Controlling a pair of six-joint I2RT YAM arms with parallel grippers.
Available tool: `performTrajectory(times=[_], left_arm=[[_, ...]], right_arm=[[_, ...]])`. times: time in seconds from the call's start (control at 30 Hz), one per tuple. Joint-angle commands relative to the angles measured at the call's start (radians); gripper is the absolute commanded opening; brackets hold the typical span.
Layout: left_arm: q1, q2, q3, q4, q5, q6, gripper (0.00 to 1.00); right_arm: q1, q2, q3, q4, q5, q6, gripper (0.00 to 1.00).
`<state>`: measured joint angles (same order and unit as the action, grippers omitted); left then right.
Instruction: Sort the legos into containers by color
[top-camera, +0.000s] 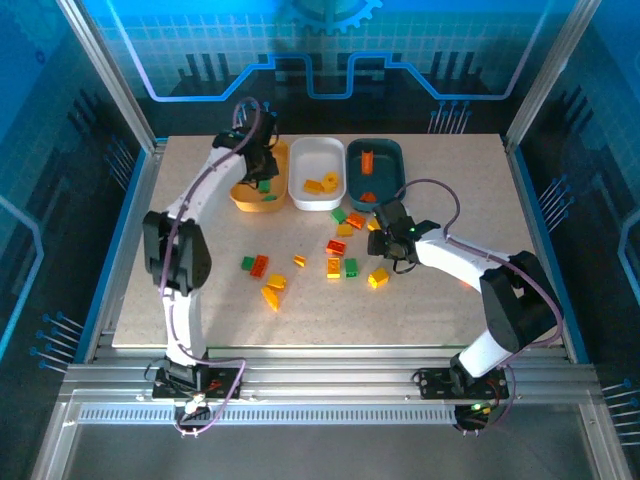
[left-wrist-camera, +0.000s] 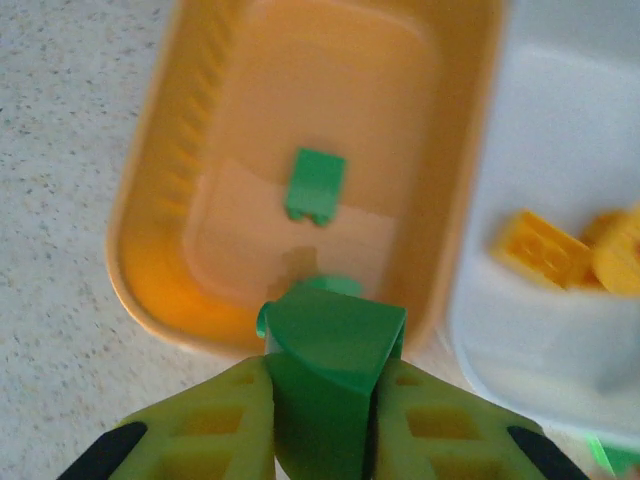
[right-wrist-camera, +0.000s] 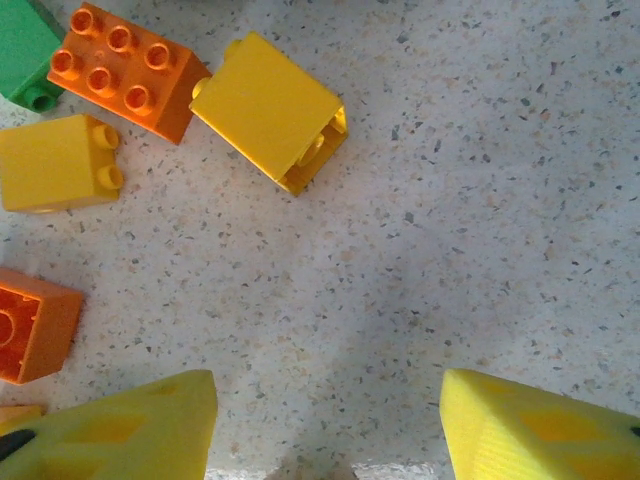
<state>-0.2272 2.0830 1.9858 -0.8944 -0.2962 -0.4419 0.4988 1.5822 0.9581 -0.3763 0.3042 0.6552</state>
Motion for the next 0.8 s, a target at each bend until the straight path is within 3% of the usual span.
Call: performTrajectory(times=[0.0, 0.17, 0.43, 0.57, 0.77], left_arm=[[0.043, 0.150, 0.163, -0.133, 0.100, 0.018, 0.27], [0.069, 0.287, 0.362, -0.197, 0.137, 0.035, 0.33], [0.073, 0.234, 0.358, -0.134, 0.224, -0.006, 0.71], [0.058, 0.043, 0.118, 0.032, 0.301, -0.106, 0.87], [0.048, -0.283, -0.413, 0.379, 0.436, -0.410, 0.95]], right_arm=[[0.009, -0.027, -0.002, -0.006, 0.025, 0.007, 0.62], [0.009, -0.072, -0.015, -0.013, 0.048, 0.003, 0.62], [0.012, -0.103, -0.034, -0.012, 0.085, 0.018, 0.65], [0.011, -0.109, -0.049, -0.009, 0.107, 0.061, 0.66], [0.012, -0.125, -0.096, -0.038, 0.104, 0.212, 0.70]])
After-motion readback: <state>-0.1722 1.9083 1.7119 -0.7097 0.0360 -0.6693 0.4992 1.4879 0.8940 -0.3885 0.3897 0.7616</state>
